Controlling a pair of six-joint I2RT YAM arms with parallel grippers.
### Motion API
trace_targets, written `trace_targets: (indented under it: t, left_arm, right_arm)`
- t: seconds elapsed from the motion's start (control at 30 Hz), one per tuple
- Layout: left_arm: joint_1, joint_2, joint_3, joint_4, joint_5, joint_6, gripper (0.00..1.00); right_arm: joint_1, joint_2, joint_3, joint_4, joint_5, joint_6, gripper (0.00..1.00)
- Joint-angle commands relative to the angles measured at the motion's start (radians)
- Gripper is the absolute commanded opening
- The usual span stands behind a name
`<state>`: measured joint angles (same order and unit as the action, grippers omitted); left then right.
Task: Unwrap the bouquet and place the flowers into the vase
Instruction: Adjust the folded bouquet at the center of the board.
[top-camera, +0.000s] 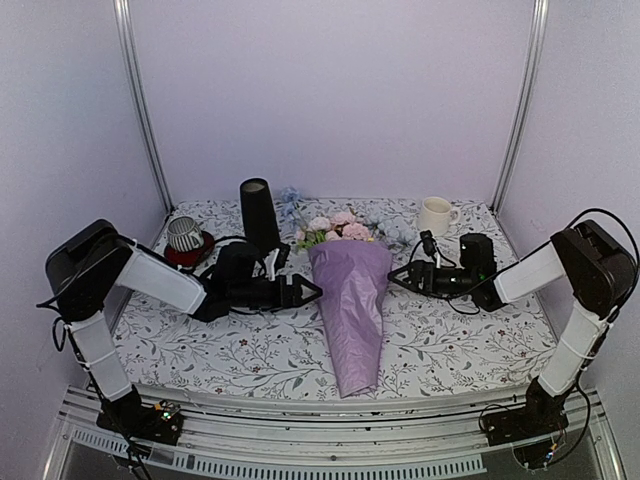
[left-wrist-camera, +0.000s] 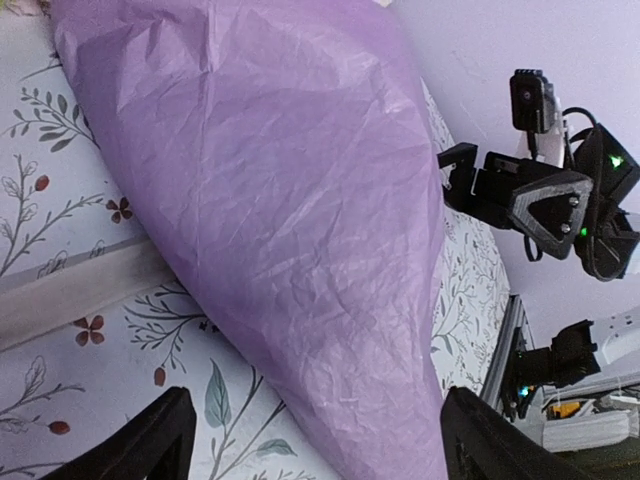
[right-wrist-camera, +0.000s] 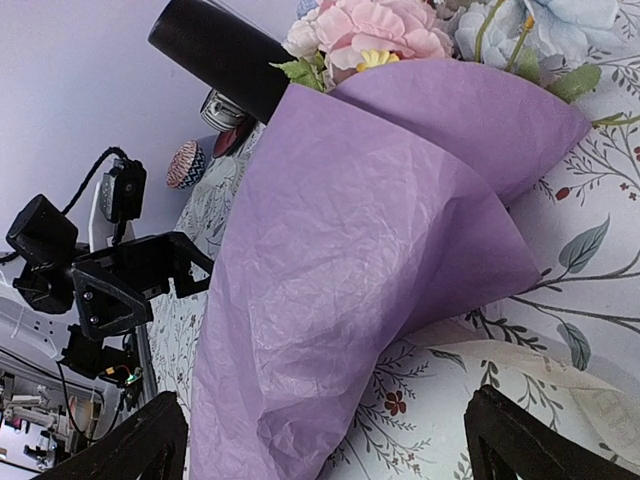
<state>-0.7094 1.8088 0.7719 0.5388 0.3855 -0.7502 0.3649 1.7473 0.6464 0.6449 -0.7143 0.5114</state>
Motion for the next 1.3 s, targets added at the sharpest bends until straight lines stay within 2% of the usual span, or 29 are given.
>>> trace_targets:
  t: [0.0, 0.1, 0.27, 0.53, 0.8, 1.03, 1.27]
  left_arm:
    - [0.007, -0.026, -0.063, 0.128, 0.039, -0.004, 0.87]
    - [0.007, -0.027, -0.069, 0.123, 0.059, 0.022, 0.87]
    - [0.022, 0.0, -0.047, 0.106, 0.07, 0.038, 0.77]
    - [0.066, 0.11, 0.054, 0.088, 0.093, 0.027, 0.74]
    - [0.119, 0.226, 0.137, 0.079, 0.124, 0.034, 0.72]
    - [0.136, 0.306, 0.26, -0.003, 0.144, 0.079, 0.72]
    - [0.129, 0.387, 0.345, 0.045, 0.184, 0.053, 0.61]
  right_arm:
    - [0.005, 0.008, 0.018, 0.032, -0.013, 0.012, 0.99]
    - [0.005, 0.013, 0.033, 0.029, -0.005, 0.0, 0.99]
    - [0.007, 0.073, 0.075, 0.03, -0.025, 0.009, 0.99]
    - [0.039, 0.171, 0.144, 0.047, -0.021, 0.053, 1.0]
    - [0.068, 0.252, 0.17, 0.159, 0.011, 0.131, 1.0]
    - [0.068, 0.299, 0.243, 0.161, 0.017, 0.183, 0.99]
    - [0.068, 0.287, 0.229, 0.177, 0.005, 0.196, 0.98]
